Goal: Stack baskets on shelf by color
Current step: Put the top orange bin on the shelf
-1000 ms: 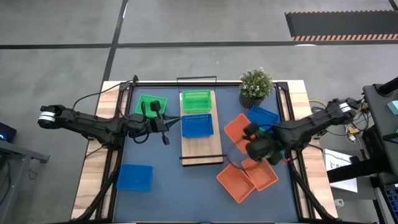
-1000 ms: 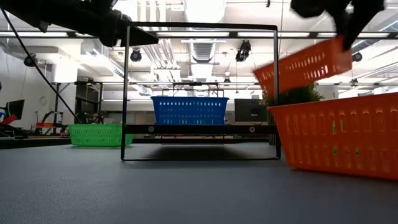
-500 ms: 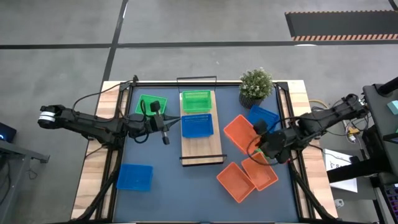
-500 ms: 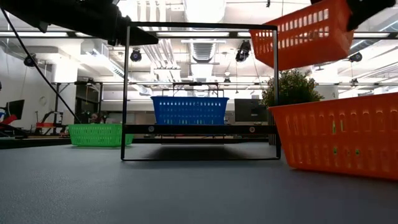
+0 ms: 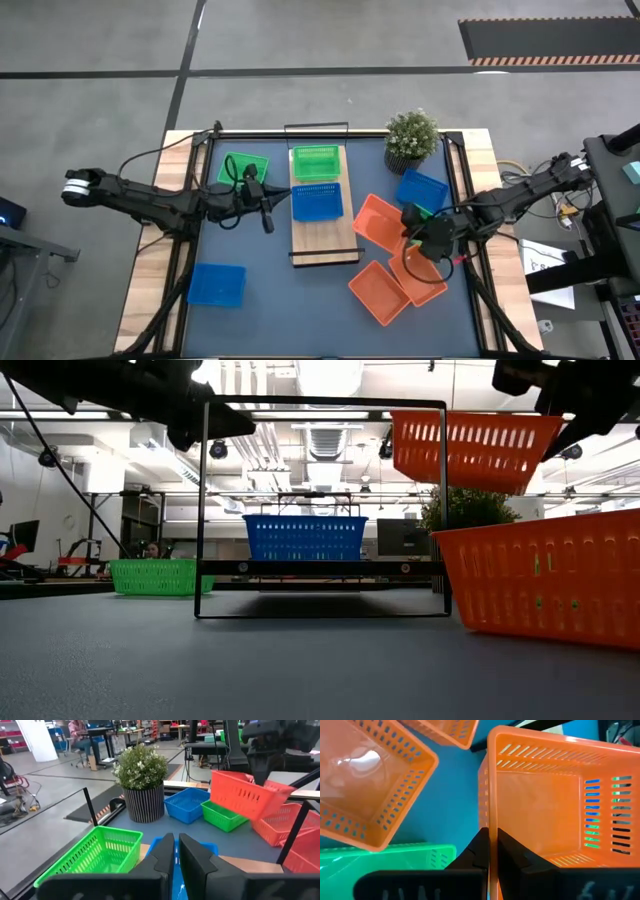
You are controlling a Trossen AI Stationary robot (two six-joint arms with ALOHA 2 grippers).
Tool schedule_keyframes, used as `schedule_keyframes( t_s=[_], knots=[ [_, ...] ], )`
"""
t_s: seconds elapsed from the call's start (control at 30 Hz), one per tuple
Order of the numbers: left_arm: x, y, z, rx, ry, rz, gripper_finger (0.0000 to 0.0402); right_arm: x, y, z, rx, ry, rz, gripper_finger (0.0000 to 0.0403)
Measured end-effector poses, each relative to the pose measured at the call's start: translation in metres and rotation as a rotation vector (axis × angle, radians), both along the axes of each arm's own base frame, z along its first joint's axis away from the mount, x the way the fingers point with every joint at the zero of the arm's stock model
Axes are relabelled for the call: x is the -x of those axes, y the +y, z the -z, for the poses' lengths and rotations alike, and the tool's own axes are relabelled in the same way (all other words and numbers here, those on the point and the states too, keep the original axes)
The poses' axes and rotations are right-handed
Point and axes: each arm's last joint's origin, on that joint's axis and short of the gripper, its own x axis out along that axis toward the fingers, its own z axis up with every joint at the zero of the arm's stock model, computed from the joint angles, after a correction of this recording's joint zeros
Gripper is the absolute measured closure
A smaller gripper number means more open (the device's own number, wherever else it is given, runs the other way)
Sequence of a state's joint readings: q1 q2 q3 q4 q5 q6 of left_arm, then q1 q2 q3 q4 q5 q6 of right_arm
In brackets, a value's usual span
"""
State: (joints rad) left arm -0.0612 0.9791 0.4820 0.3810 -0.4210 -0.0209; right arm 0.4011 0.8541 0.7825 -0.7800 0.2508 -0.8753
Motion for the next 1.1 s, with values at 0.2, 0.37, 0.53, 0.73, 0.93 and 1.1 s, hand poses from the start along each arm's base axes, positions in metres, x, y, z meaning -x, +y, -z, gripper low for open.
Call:
schedule_keyframes(
  t_s=[0.2,0.37,0.53,0.73,0.93,1.1],
  knots=[
    [0.000,0.000,0.000,-0.004,-0.001,0.000,0.0391,-0.001,0.001,0.001,0.001,0.024,-0.106,0.0394],
    [0.000,0.000,0.000,-0.008,0.002,0.001,0.0391,-0.002,-0.002,0.002,-0.063,0.045,-0.128,0.0394],
    [0.000,0.000,0.000,-0.004,0.001,0.000,0.0391,-0.005,-0.007,0.000,-0.154,0.071,-0.172,0.0394],
    [-0.001,-0.001,0.005,0.079,0.010,0.014,0.0391,-0.013,-0.017,0.005,-0.159,0.100,-0.208,0.0394],
    [-0.003,-0.002,0.006,0.137,-0.003,0.017,0.0391,-0.021,-0.025,0.008,-0.128,0.110,-0.229,0.0394],
    [-0.003,-0.005,0.007,0.148,-0.003,0.037,0.0391,-0.027,-0.032,0.004,-0.098,0.096,-0.241,0.0394]
  ],
)
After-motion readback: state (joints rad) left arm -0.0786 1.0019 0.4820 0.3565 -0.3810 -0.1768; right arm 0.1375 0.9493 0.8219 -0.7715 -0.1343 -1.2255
